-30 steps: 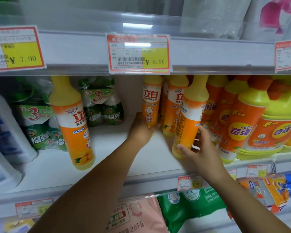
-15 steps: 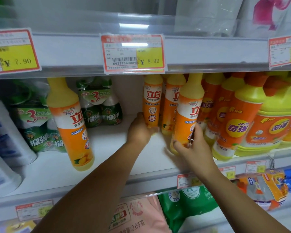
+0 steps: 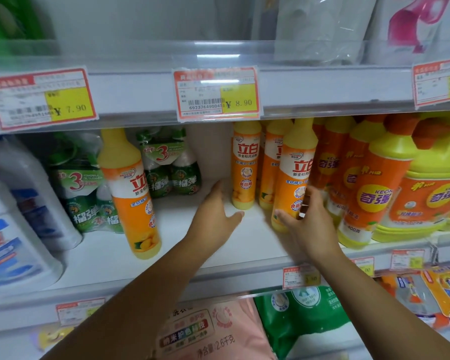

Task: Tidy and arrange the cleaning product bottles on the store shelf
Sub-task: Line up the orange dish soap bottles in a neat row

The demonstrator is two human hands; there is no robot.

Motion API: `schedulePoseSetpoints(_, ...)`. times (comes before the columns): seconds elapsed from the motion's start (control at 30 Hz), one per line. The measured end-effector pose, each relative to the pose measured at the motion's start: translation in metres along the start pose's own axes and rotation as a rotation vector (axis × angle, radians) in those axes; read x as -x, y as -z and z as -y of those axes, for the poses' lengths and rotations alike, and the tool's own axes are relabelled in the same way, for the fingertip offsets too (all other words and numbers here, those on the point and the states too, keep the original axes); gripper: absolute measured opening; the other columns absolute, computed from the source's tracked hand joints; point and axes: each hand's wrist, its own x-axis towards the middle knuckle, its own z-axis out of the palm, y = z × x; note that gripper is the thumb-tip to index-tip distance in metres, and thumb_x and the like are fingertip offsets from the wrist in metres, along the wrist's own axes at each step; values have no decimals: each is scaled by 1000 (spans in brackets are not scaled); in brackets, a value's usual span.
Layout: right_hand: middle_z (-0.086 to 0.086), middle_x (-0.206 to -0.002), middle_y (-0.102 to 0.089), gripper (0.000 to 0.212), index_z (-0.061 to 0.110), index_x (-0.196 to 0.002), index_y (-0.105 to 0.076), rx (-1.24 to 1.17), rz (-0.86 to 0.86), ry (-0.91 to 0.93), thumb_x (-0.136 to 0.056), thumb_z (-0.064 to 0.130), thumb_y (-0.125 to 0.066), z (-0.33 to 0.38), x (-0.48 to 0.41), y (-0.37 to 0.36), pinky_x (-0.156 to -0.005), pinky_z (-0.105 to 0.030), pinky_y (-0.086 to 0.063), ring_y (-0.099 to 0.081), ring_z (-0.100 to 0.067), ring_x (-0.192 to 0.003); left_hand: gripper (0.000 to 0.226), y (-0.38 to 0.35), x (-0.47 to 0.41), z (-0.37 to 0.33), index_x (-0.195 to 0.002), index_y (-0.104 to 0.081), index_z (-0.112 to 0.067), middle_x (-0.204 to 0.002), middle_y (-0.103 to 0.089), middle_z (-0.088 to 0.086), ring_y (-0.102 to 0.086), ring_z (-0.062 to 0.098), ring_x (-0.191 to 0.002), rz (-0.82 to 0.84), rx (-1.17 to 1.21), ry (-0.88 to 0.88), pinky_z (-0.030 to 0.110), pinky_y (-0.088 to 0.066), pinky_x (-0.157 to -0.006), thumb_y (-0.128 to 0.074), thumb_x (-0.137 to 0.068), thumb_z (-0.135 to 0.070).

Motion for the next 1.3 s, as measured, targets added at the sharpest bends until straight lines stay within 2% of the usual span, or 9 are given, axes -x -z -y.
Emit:
schedulePoseSetpoints(0.1,-4,-123,-63,73,19,-135,-36,-8,-20,-4,-76,27,-78,3,1,0,-85,-32,-48,-61,-17,-96,67,21,42,-3,-142,-31,-25,-127,-50,-8,-51,6,-109,-32,-77,-111,32,-45,-98,-65,-85,-30)
schedulePoseSetpoints(0.23,-1,-127,-57,84,16,-140,-32,-46,-26,-10,-73,27,-81,8,9,-1,-91,-32,-45,-57,-18,-109,35,56,89,-2,-116,-50,-23,-97,-44,-11,-45,4,-85,-310,-194,-326,18,-43,-78,-62,-83,-25)
schedulePoseSetpoints(0.4,-16,-125,-50,62,9,-134,-41,-28,-304,122,-82,26,-71,19,37,-4,-96,-43,-43,-50,-30,-112,43,96,115,16,-97,-35,-21,-101,-35,0,-40,20,-92,-738,-59,-142,14,-32,-81,-68,-70,-18)
schedulePoseSetpoints(0.53,-9,-106,-54,45,15,-126,-45,-76,-176,188,-86,19,-65,28,59,-9,-79,-43,-50,-57,-24,-90,91,109,101,45,-137,-19,-31,-136,-29,-4,-37,11,-123,-405,210,146,32,-37,-99,-78,-70,-12)
schedulePoseSetpoints(0.6,-5,-96,-56,38,19,-121,-48,-56,-96,188,-86,19,-63,27,66,-12,-74,-40,-49,-57,-22,-84,102,110,92,51,-141,-13,-42,-139,-39,-4,-50,12,-118,-221,388,221,38,-46,-94,-79,-70,-12)
schedulePoseSetpoints(0.8,2,-90,-61,30,30,-114,-49,-68,7,142,-88,23,-61,23,69,-12,-71,-35,-50,-61,-15,-80,63,101,66,49,-122,-47,-25,-115,-60,1,-62,19,-96,-323,226,206,40,-53,-84,-81,-70,-32)
schedulePoseSetpoints(0.9,3,-85,-61,30,29,-114,-50,-91,-52,134,-89,17,-60,24,66,-2,-70,-34,-48,-60,-15,-77,55,83,58,37,-115,-51,-30,-112,-64,-4,-64,12,-95,-160,381,185,29,-51,-81,-82,-70,-21)
schedulePoseSetpoints(1.0,-2,-79,-58,29,30,-108,-51,-80,-138,123,-86,14,-61,19,61,8,-63,-31,-43,-58,-20,-75,58,54,47,23,-110,-54,-36,-113,-67,-10,-66,11,-100,-18,516,176,37,-53,-91,-86,-64,-20)
schedulePoseSetpoints(1.3,-8,-144,-42,78,14,-146,-29,60,8,-11,-82,30,-70,-10,41,21,-101,-40,-41,-45,-24,-128,60,-6,17,-7,-127,-49,-31,-122,-62,-6,-62,13,-107,125,573,119,37,-50,-95,-79,-74,-23)
